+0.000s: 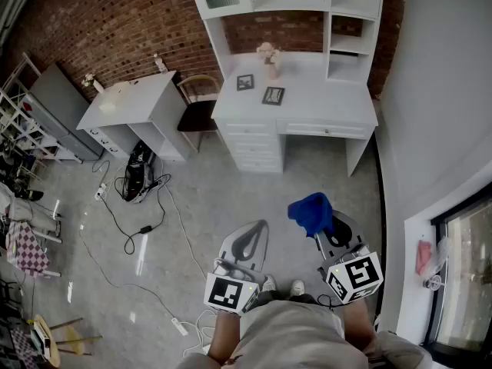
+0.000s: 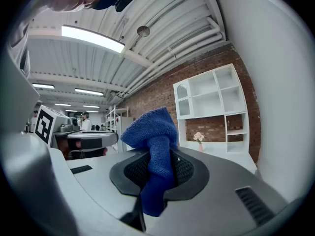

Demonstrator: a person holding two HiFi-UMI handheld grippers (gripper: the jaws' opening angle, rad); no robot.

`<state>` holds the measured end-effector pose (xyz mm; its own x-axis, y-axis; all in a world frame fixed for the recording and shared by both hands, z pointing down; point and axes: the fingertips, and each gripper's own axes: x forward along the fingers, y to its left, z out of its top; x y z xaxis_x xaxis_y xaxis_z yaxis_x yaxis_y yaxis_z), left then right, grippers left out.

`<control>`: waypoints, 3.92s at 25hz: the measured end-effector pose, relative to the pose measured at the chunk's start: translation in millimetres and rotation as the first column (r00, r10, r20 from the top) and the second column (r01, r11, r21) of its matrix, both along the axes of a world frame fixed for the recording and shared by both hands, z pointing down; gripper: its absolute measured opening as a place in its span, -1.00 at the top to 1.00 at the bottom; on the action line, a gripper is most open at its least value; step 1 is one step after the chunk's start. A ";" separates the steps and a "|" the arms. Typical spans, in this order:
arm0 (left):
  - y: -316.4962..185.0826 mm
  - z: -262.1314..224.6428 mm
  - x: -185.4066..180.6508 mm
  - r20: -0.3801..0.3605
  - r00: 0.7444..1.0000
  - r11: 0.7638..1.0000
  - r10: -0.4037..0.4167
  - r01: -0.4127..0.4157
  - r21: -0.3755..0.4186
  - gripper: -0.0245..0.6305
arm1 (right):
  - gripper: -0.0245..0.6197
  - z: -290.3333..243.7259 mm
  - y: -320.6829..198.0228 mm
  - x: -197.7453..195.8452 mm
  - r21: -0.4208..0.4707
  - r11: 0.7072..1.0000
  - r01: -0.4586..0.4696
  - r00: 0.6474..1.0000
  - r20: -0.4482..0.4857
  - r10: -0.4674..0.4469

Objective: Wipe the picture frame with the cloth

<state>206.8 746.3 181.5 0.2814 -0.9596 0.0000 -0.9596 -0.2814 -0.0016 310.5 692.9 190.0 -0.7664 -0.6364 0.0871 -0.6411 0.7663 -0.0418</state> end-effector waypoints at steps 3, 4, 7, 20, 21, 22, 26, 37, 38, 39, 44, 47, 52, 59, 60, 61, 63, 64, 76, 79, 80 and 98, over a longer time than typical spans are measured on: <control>0.4 -2.3 7.5 0.008 1.000 1.000 -0.007 0.007 0.006 0.93 | 0.74 -1.0 1.7 5.9 0.004 1.000 0.009 1.000 0.003 -0.009; 0.6 -2.5 9.5 0.010 1.000 1.000 -0.010 0.010 0.006 0.93 | 0.74 -0.8 1.9 7.6 0.002 1.000 0.011 1.000 0.006 -0.011; 0.5 -1.8 12.7 0.014 1.000 1.000 -0.019 0.019 0.005 0.93 | 0.70 0.9 -1.5 12.8 -0.001 1.000 -0.001 1.000 0.023 0.001; -31.1 9.8 -11.3 0.019 0.999 0.999 -0.042 0.042 -0.003 0.93 | 0.69 10.2 -32.7 -9.1 -0.023 1.000 0.009 1.000 0.005 -0.009; -34.6 9.3 -15.2 0.019 0.999 0.999 -0.039 0.038 0.002 0.93 | 0.69 10.3 -36.5 -12.9 -0.020 1.000 0.006 1.000 0.006 -0.006; -39.2 8.6 -20.1 0.020 0.999 0.999 -0.035 0.035 0.007 0.93 | 0.69 9.8 -41.0 -17.4 -0.018 1.000 0.002 1.000 0.009 -0.002; -61.1 12.1 -42.8 0.006 1.000 1.000 -0.024 0.024 -0.006 0.93 | 0.69 11.9 -62.4 -36.6 -0.033 0.999 -0.018 1.000 0.011 0.019; -115.8 27.4 -96.6 -0.017 0.999 0.999 0.049 -0.049 -0.024 0.93 | 0.69 22.1 -109.5 -95.6 -0.046 0.996 -0.080 0.996 -0.035 0.078; -119.8 28.7 -100.5 -0.019 0.998 0.998 0.056 -0.056 -0.024 0.93 | 0.69 23.1 -112.8 -100.0 -0.047 0.995 -0.085 0.996 -0.038 0.084; -124.1 29.1 -103.8 -0.020 0.998 0.998 0.064 -0.064 -0.025 0.93 | 0.69 23.5 -116.5 -104.2 -0.046 0.995 -0.090 0.995 -0.042 0.089; -144.2 28.8 -120.9 -0.024 0.995 0.995 0.097 -0.098 -0.027 0.93 | 0.69 24.1 -131.7 -123.9 -0.043 0.993 -0.110 0.993 -0.046 0.108; -156.6 31.0 -130.4 -0.028 0.994 0.994 0.108 -0.109 -0.027 0.93 | 0.69 29.9 -140.1 -131.2 -0.062 0.990 -0.126 0.991 -0.056 0.123; -173.1 37.1 -137.5 -0.035 0.991 0.991 0.129 -0.130 -0.040 0.93 | 0.69 37.5 -154.7 -136.7 -0.081 0.986 -0.146 0.988 -0.069 0.141; -201.9 41.7 -139.1 -0.038 0.991 0.990 0.126 -0.128 -0.050 0.93 | 0.69 41.1 -184.5 -139.4 -0.091 0.985 -0.147 0.988 -0.061 0.141; -206.1 42.9 -139.6 -0.036 0.992 0.991 0.125 -0.127 -0.051 0.93 | 0.69 41.9 -189.1 -140.5 -0.092 0.985 -0.144 0.989 -0.057 0.139; -210.5 44.1 -140.3 -0.035 0.992 0.991 0.123 -0.125 -0.052 0.93 | 0.69 42.8 -194.0 -141.6 -0.093 0.985 -0.142 0.989 -0.054 0.137; -220.0 46.5 -141.7 -0.037 0.992 0.991 0.119 -0.121 -0.058 0.93 | 0.69 44.8 -204.4 -143.8 -0.096 0.986 -0.135 0.990 -0.049 0.131; -225.2 47.3 -142.4 -0.038 0.993 0.991 0.116 -0.118 -0.059 0.93 | 0.69 45.8 -210.0 -144.8 -0.097 0.987 -0.131 0.991 -0.046 0.127; -310.3 43.8 -144.2 -0.024 0.997 0.995 0.079 -0.080 -0.059 0.93 | 0.69 47.4 -297.2 -147.8 -0.112 0.989 -0.091 0.996 -0.034 0.088; -329.4 42.2 -142.1 -0.019 0.998 0.996 0.066 -0.067 -0.066 0.93 | 0.69 44.9 -315.7 -147.5 -0.113 0.991 -0.074 0.997 -0.029 0.071; -335.3 41.2 -141.0 -0.015 0.998 0.996 0.061 -0.062 -0.064 0.93 | 0.69 44.3 -321.2 -147.1 -0.112 0.991 -0.067 0.998 -0.028 0.064; -402.1 42.2 -129.0 0.023 1.000 0.998 0.016 -0.014 -0.062 0.93 | 0.69 52.6 -388.3 -145.7 -0.120 0.993 0.017 1.000 -0.020 -0.020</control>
